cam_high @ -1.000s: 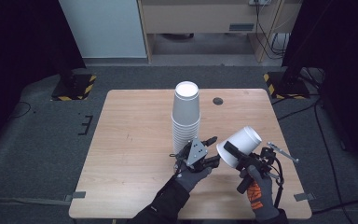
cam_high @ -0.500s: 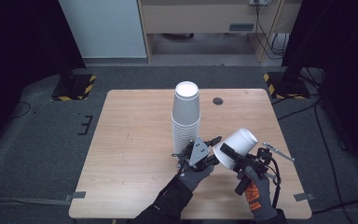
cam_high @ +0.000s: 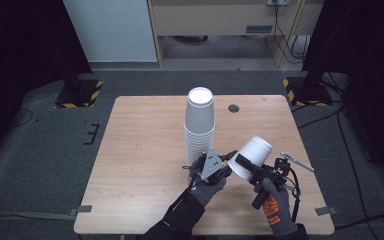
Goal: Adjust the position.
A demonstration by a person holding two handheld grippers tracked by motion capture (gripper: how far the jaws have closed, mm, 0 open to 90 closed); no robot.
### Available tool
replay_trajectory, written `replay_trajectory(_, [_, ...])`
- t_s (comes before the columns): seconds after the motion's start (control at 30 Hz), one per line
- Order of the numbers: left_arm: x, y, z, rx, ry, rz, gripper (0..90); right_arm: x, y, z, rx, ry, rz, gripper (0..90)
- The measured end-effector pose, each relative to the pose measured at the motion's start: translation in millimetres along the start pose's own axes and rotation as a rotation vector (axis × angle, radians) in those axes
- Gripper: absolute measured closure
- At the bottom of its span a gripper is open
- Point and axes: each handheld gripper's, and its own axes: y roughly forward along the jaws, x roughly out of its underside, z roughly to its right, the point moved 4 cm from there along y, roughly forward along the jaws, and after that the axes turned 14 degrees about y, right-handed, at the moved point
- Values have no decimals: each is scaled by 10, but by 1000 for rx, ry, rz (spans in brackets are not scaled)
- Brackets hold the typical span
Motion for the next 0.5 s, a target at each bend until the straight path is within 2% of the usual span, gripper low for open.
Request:
replay_trajectory(0.2, [19,-29,13,8,-6,-10,830,-21,-8,20,1,-3,0,116])
replay_trajectory(0.5, [28,-84,12,12,0,-17,836,-36,10,27,7,-38,13,84])
